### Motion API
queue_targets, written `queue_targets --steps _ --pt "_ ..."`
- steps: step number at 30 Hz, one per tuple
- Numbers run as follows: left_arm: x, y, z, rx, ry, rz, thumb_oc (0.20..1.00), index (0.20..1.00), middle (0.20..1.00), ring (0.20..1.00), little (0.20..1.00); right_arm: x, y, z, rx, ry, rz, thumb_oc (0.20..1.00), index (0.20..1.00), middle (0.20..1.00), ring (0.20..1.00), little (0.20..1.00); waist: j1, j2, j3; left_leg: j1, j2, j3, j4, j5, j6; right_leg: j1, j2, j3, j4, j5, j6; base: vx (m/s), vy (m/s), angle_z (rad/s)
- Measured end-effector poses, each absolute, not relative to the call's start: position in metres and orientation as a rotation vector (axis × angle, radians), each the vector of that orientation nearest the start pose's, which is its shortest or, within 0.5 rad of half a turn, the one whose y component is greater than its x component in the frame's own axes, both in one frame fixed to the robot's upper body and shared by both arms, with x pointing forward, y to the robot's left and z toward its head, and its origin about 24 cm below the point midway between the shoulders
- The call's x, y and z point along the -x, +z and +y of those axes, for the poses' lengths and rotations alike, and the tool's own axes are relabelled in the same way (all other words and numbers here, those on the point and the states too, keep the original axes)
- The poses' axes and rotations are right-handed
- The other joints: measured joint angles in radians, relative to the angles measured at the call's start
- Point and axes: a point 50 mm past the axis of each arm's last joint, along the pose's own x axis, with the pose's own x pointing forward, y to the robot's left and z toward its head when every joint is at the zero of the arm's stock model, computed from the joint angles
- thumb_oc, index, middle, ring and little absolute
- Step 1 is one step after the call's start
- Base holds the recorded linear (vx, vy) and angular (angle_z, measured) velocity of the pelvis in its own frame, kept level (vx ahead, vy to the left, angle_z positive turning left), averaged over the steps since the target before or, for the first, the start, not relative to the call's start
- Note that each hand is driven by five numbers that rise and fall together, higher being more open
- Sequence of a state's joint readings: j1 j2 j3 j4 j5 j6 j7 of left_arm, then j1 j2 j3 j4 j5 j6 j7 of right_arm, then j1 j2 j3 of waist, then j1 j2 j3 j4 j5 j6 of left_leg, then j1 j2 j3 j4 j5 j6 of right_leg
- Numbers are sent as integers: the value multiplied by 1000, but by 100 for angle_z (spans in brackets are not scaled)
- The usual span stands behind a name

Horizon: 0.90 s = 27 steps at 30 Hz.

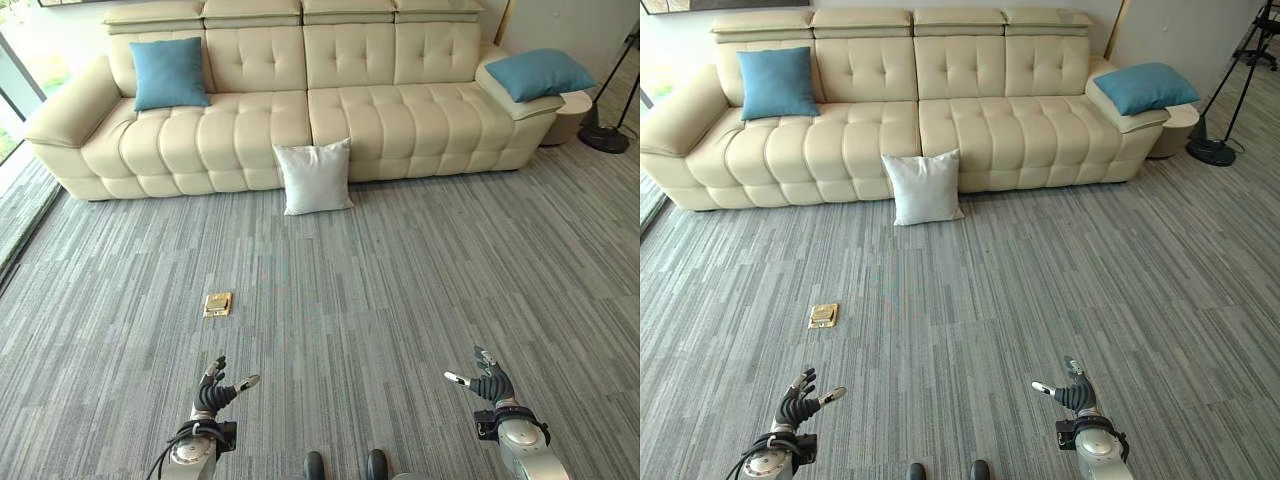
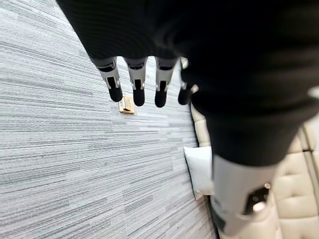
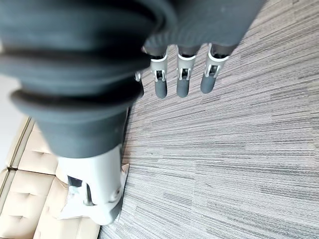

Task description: Pick up all the scattered cushions and arrange them neatly on the sofa.

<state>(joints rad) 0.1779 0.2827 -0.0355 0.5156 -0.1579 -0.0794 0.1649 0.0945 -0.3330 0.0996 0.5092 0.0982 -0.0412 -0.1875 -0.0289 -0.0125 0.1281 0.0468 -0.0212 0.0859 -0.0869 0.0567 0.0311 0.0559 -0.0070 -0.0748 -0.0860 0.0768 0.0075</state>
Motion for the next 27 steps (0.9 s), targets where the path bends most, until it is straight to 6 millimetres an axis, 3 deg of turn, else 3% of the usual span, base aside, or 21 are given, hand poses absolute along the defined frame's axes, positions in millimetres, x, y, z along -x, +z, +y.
queue_targets --steps 27 --pt "-153 -90 244 -179 268 638 1000 1000 1000 1000 1000 -182 -83 -236 284 -194 607 1000 1000 1000 1000 1000 4 2 -16 9 0 -8 0 0 0 17 0 -6 1 3 -1 1 0 0"
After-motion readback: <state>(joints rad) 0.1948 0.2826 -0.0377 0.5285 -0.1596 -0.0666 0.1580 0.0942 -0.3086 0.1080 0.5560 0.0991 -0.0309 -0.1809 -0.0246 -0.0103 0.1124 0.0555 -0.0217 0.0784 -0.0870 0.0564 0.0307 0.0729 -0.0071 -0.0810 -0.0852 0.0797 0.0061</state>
